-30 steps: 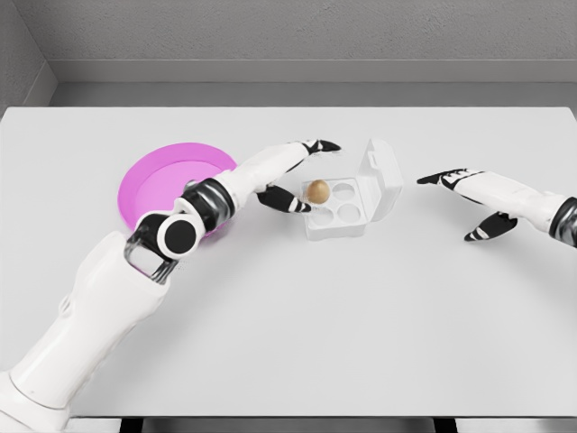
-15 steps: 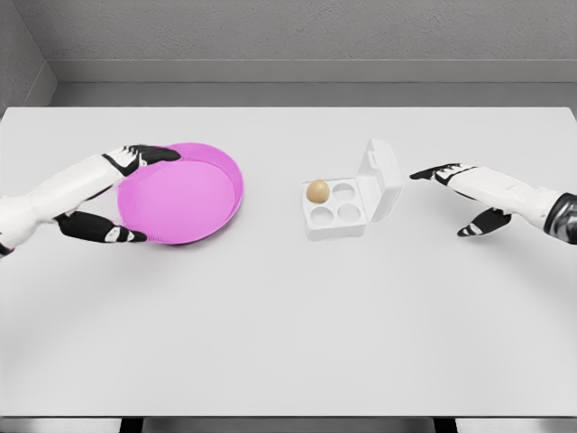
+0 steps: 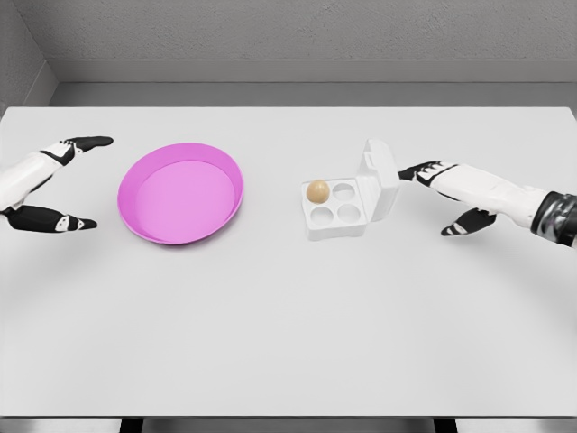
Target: Pack egg into the box and close the box lid
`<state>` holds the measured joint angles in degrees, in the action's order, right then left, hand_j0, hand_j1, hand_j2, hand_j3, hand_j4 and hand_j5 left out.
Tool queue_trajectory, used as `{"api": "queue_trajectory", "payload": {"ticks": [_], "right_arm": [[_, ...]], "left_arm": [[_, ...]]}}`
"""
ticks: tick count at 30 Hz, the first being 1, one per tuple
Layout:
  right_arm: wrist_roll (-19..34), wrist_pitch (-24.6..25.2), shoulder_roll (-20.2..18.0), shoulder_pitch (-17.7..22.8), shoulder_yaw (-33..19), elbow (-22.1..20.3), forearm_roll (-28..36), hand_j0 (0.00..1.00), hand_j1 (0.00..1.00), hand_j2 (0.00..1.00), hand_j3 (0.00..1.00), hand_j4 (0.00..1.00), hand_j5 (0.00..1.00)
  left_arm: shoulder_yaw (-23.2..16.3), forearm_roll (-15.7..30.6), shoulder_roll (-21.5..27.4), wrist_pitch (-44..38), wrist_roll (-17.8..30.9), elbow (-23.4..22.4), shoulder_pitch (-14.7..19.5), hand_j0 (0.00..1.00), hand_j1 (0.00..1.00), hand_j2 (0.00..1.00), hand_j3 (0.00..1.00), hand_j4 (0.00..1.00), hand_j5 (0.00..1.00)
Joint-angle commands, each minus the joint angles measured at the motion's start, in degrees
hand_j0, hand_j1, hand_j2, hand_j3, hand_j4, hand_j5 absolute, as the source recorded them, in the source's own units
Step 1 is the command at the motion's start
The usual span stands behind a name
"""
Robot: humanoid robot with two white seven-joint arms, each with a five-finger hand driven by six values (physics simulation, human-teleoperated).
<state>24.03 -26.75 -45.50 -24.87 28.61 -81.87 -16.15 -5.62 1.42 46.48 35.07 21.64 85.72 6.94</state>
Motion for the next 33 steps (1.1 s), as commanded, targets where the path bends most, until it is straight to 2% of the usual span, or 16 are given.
{"api": "queue_trajectory", "payload": {"ticks": [1, 20, 25, 28, 30, 33], "right_arm": [[0.1, 0.0, 0.0, 0.0, -0.1, -1.0, 0.3, 1.00, 1.00, 1.00, 1.00, 1.00, 1.00], [0.1, 0.0, 0.7, 0.4, 0.5, -9.7, 0.1, 1.00, 1.00, 1.00, 1.00, 1.00, 1.00], [0.1, 0.1, 1.1, 0.2, 0.7, -9.8, 0.1, 1.00, 1.00, 1.00, 1.00, 1.00, 1.00], [0.1, 0.0, -1.9, 0.0, -2.2, -9.8, 0.2, 1.00, 1.00, 1.00, 1.00, 1.00, 1.00], [0.1, -0.1, -3.7, 1.9, -5.3, -10.1, 0.2, 1.00, 1.00, 1.00, 1.00, 1.00, 1.00], [0.1, -1.8, -5.6, 10.5, -14.9, -10.2, 0.2, 1.00, 1.00, 1.00, 1.00, 1.00, 1.00]], "left_arm": [[0.0, 0.3, -0.3, -0.1, 0.0, 0.0, 0.0, 1.00, 1.00, 1.00, 1.00, 1.00, 1.00], [0.0, -0.2, -1.6, -0.1, 0.0, -0.1, 0.1, 1.00, 1.00, 1.00, 1.00, 1.00, 1.00], [-0.1, -0.2, -2.4, -0.1, 0.0, -0.1, 0.1, 1.00, 1.00, 1.00, 1.00, 1.00, 1.00], [-0.1, -0.2, -2.6, -0.1, 0.0, 0.2, 0.1, 1.00, 1.00, 1.00, 1.00, 1.00, 1.00], [-0.1, -0.2, -2.7, -0.1, 0.0, 0.1, 0.1, 1.00, 1.00, 1.00, 1.00, 1.00, 1.00], [-0.1, -0.7, -2.8, -0.1, 0.0, 0.1, 0.1, 1.00, 1.00, 1.00, 1.00, 1.00, 1.00]]}}
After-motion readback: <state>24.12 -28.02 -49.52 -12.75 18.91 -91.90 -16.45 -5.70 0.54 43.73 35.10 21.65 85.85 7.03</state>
